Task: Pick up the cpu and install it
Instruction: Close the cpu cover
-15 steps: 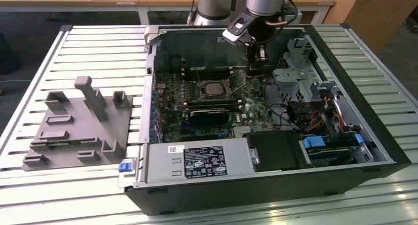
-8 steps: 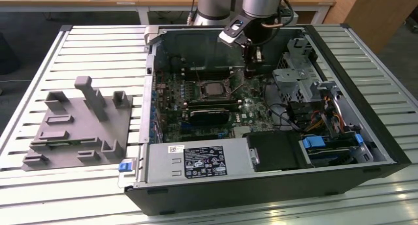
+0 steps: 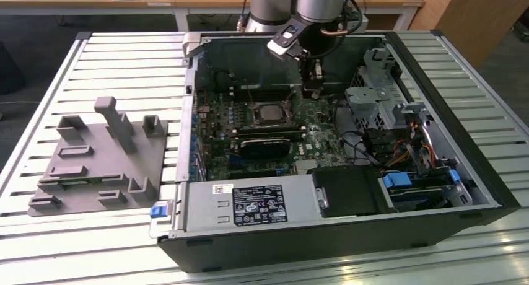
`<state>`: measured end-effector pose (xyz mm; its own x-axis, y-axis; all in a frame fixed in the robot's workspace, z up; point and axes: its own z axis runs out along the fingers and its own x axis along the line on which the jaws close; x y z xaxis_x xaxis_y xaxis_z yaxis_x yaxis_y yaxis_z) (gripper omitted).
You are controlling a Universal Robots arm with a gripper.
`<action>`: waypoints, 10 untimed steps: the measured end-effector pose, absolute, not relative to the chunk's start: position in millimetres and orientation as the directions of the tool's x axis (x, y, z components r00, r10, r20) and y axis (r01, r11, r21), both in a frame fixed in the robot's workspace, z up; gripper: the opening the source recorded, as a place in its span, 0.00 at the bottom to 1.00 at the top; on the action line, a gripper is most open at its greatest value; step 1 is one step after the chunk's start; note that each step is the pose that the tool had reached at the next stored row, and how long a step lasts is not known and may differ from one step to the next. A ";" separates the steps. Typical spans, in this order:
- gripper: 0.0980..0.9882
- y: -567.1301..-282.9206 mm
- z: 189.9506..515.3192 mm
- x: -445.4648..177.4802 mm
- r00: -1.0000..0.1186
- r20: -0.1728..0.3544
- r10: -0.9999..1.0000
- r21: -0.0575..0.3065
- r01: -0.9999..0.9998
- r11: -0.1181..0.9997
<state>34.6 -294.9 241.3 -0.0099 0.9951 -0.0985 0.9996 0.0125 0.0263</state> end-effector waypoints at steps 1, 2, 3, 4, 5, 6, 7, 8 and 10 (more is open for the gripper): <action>0.01 -294.9 241.3 32.8 -0.010 -0.098 0.995 0.026 1.000 0.012; 0.01 -294.9 241.2 31.1 -0.010 -0.098 0.995 0.026 1.000 0.013; 0.01 -294.9 240.9 29.6 -0.010 -0.098 0.995 0.026 1.000 0.013; 0.01 -294.9 240.7 28.3 -0.010 -0.098 0.995 0.026 1.000 0.013; 0.01 -294.9 240.5 26.8 -0.010 -0.098 0.995 0.026 1.000 0.013; 0.01 -294.9 240.2 24.9 -0.010 -0.098 0.995 0.026 1.000 0.013; 0.01 -294.9 240.0 23.0 -0.010 -0.098 0.995 0.026 1.000 0.013; 0.01 -294.9 239.7 20.9 -0.010 -0.098 0.995 0.026 1.000 0.013; 0.01 -294.9 239.1 16.2 -0.010 -0.099 0.995 0.026 1.000 0.013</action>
<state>16.2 -294.9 239.1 -0.0100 0.9951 -0.0985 0.9996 0.0126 0.0263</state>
